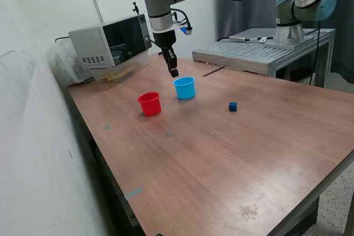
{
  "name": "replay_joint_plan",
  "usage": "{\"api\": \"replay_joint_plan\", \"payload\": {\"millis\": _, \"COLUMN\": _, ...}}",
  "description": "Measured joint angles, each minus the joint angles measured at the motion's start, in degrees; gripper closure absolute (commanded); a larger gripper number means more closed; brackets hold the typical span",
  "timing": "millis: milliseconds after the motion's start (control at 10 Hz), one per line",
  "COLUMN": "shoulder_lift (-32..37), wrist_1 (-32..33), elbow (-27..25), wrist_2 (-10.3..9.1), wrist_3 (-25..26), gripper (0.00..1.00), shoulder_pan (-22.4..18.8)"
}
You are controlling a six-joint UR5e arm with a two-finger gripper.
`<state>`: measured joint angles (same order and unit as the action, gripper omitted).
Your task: Place red objects in the red bin, and blue objects in the blue bin.
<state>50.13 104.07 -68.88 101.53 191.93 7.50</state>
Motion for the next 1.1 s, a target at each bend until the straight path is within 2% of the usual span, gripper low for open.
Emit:
{"api": "replay_joint_plan", "payload": {"millis": 300, "shoulder_lift": 1.11, "wrist_1": -4.45, "elbow": -3.56, "wrist_2": 3.64, "wrist_3": -0.28, "gripper": 1.00, "shoulder_pan": 3.54}}
{"api": "replay_joint_plan", "payload": {"millis": 600, "shoulder_lift": 1.30, "wrist_1": -5.66, "elbow": -6.14, "wrist_2": 4.39, "wrist_3": -0.61, "gripper": 1.00, "shoulder_pan": 5.19}}
{"api": "replay_joint_plan", "payload": {"millis": 700, "shoulder_lift": 1.33, "wrist_1": -5.70, "elbow": -6.87, "wrist_2": 4.31, "wrist_3": -0.75, "gripper": 0.00, "shoulder_pan": 5.30}}
{"api": "replay_joint_plan", "payload": {"millis": 1100, "shoulder_lift": 1.37, "wrist_1": -4.36, "elbow": -8.01, "wrist_2": 3.83, "wrist_3": -1.99, "gripper": 0.00, "shoulder_pan": 5.45}}
